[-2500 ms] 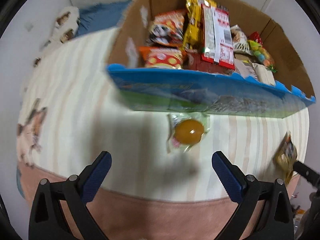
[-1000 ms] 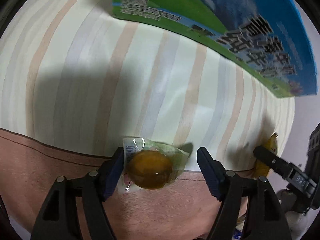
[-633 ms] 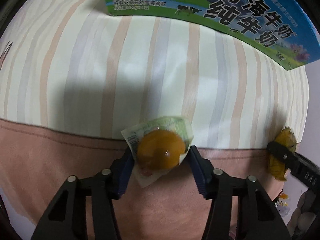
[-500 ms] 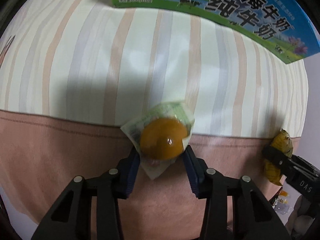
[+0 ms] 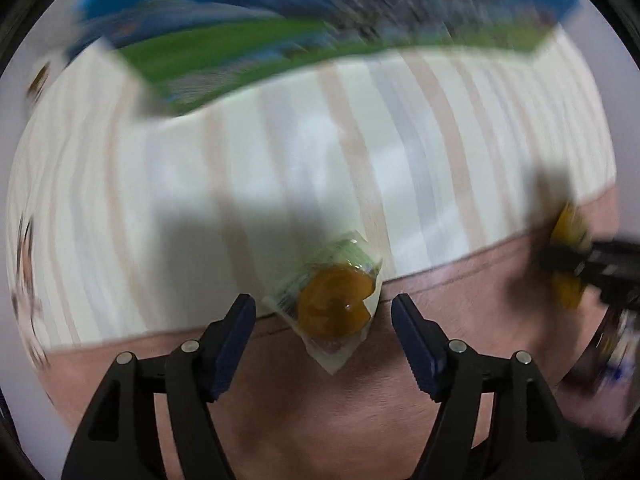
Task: Organize snacks
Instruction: 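Lift both held packets off the bed toward the cardboard box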
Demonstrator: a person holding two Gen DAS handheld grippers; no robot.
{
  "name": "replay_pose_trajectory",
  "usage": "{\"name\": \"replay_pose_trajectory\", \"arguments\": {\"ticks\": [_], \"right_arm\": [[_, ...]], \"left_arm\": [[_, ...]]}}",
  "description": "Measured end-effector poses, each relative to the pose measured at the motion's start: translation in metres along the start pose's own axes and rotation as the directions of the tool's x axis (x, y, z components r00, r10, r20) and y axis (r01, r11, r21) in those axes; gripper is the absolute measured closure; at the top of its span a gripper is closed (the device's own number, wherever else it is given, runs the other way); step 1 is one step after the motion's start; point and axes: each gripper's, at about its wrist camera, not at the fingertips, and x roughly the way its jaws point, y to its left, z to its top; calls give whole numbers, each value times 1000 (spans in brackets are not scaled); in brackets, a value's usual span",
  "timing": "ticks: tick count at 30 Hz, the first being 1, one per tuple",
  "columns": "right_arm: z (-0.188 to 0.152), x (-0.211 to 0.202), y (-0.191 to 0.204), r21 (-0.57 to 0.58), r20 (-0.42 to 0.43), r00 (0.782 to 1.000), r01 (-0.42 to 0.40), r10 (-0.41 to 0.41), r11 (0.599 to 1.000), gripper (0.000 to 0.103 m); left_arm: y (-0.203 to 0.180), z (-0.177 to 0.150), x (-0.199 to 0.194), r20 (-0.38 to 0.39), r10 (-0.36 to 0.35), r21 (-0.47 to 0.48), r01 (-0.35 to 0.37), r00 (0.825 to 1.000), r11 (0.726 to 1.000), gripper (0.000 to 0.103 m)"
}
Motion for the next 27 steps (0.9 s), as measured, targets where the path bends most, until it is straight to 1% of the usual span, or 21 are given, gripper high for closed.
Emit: {"name": "replay_pose_trajectory", "arguments": {"ticks": [2, 3, 4, 6, 7, 8, 9, 10, 11, 14, 16, 17, 18, 20, 23, 27], "right_arm": [[0, 0, 1, -1, -5, 1000, 0, 0, 1000, 43], [1, -1, 0, 0, -7, 1000, -1, 1, 1000, 43], [0, 7, 10, 0, -9, 1000, 0, 0, 1000, 42], [-2, 13, 15, 3, -11, 1000, -2, 2, 1000, 42], [-2, 15, 15, 3, -11, 1000, -2, 2, 1000, 43], [-3, 12, 12, 4, -12, 1000, -4, 4, 1000, 43], [-3, 13, 11, 5, -11, 1000, -4, 4, 1000, 43], [-3, 12, 10, 5, -10, 1000, -3, 3, 1000, 43], [-1, 15, 12, 1, -8, 1000, 0, 0, 1000, 43], [-3, 18, 16, -7, 3, 1000, 12, -12, 1000, 43], [-7, 17, 17, -10, 12, 1000, 19, -19, 1000, 45], [-8, 18, 19, -11, 16, 1000, 19, -19, 1000, 48], [-9, 18, 19, -15, 17, 1000, 14, -14, 1000, 51], [-10, 16, 20, -12, 25, 1000, 0, 0, 1000, 53], [-14, 12, 22, -10, 35, 999, -19, 19, 1000, 54], [-17, 6, 29, -18, 48, 998, -43, 44, 999, 55]], "left_arm": [[-12, 6, 17, -49, 41, 70, -38, 998, 997, 30], [-17, 10, 25, -67, 44, 96, -37, 997, 995, 28], [-20, 10, 30, -75, 41, 107, -33, 996, 994, 26], [-21, 15, 34, -79, 20, 87, -13, 997, 996, 26], [-22, 16, 33, -68, 6, 74, -1, 998, 997, 26], [-20, 27, 33, -62, -3, 66, 7, 998, 998, 26], [-19, 27, 31, -54, -11, 56, 14, 998, 998, 27], [-17, 26, 30, -48, -9, 46, 11, 999, 999, 30], [-13, 25, 27, -42, -7, 43, 9, 999, 999, 36], [0, 14, 21, -24, -4, 29, 5, 1000, 1000, 40], [-1, 9, 19, -23, -4, 2, 4, 1000, 1000, 42], [10, 3, 12, -20, -10, -16, 9, 1000, 1000, 42], [18, 8, 14, -17, -15, -33, 14, 1000, 999, 42], [27, -3, 14, -19, -30, -75, 28, 999, 997, 43], [37, -10, 9, -10, -91, -159, 88, 996, 983, 43], [50, -19, 3, 7, -127, -219, 125, 992, 968, 43]]}}
